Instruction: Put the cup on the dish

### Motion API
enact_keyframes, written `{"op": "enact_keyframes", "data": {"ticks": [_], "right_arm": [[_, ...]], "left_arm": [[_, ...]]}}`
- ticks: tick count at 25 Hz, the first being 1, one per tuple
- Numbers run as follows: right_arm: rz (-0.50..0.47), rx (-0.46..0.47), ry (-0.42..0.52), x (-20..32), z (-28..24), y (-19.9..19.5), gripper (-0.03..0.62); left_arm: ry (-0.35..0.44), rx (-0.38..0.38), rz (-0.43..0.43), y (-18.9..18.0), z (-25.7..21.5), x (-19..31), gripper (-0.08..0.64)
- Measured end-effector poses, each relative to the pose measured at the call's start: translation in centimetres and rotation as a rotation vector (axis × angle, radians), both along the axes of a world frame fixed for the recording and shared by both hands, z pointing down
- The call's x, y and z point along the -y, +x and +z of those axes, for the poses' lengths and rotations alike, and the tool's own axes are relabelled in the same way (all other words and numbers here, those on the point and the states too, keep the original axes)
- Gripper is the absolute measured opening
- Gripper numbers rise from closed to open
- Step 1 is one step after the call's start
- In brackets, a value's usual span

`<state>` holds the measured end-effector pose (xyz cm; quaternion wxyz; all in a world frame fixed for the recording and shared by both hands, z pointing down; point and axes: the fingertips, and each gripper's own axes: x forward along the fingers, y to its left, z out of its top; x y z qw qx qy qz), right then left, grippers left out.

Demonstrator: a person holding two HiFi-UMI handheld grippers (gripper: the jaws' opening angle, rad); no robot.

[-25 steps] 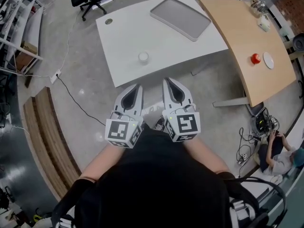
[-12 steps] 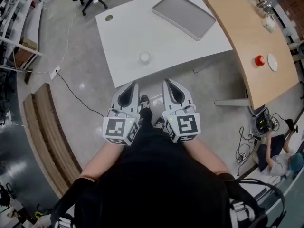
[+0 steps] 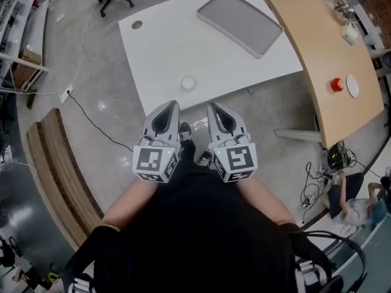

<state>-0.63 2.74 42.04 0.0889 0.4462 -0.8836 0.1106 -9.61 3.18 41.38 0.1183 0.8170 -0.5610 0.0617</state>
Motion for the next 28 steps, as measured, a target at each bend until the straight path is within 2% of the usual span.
{"op": "enact_keyframes", "data": {"ticks": [10,15,24,26,28], "right_arm": [[-0.079,-0.087,-0.063,5.5,5.5,-4.0,0.014],[-0.087,-0.143,-0.110,8.1,8.8,-5.0,0.014],[-0.104,-0.150,-0.145,10.7,11.7,-6.9,0.017],[-0.131,-0.147,-0.158,10.8,12.2,-7.4,0.052],[-0.169,-0.144,-0.173,10.8,12.8,-7.8,0.141]], "left_arm": [[-0.064,0.030,0.062,-3.2,4.8,6.8,-0.003],[-0.100,0.040,0.103,-4.1,7.8,9.7,-0.003],[-0.145,0.035,0.167,-5.2,11.5,13.4,-0.003],[-0.161,0.030,0.165,-5.4,12.2,13.8,-0.003],[-0.175,0.028,0.157,-5.6,13.0,14.2,-0.003]]}}
